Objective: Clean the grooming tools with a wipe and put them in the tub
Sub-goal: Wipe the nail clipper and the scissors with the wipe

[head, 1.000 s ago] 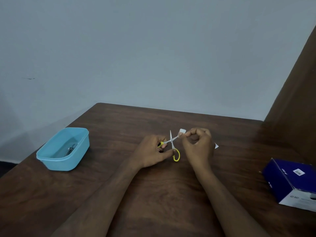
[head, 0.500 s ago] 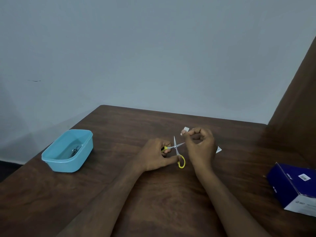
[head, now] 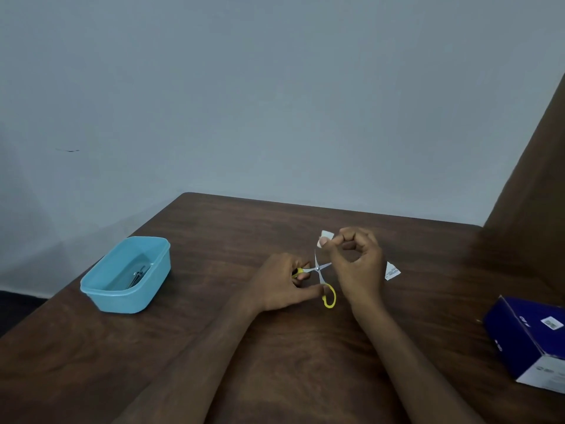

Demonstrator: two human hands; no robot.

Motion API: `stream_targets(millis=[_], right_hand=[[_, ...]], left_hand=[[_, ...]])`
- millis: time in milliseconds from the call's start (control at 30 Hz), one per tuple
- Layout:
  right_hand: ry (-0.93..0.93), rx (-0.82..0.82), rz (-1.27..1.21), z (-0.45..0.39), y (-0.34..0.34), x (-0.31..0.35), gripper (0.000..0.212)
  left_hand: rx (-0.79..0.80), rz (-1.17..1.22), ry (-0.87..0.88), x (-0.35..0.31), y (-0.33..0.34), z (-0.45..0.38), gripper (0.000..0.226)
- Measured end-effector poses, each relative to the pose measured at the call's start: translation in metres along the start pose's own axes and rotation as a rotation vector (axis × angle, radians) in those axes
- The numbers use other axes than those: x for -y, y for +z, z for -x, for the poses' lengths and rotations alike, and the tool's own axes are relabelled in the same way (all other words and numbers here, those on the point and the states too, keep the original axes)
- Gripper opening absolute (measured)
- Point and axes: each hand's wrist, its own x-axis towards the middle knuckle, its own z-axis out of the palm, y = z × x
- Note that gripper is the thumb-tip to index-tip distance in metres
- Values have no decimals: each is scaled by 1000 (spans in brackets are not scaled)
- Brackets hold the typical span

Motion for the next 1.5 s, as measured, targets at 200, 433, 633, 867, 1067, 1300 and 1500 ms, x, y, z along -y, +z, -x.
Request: stream_targets(millis=[200, 433, 633, 867, 1067, 1300, 1500], right_hand=[[16, 81, 213, 11, -3, -7, 24], [-11, -18, 83, 8, -7, 0, 24], [18, 108, 253, 14, -12, -10, 22], [-22, -126, 179, 6, -18, -2, 25], [-33, 81, 213, 11, -10, -10, 23], [-121, -74, 138, 4, -18, -6, 25], [-97, 183, 240, 9, -4, -18, 22]], left_hand=[[20, 9, 25, 3, 3, -1, 46], [-26, -2, 12, -1, 1, -1, 59], [-76, 69, -22, 5, 2, -3, 54], [-114, 71, -65, 7, 3, -4, 64], [-88, 68, -70, 11, 5, -6, 60], [-87, 38, -96, 10, 4, -6, 65], [-89, 31, -64, 8, 5, -5, 62]])
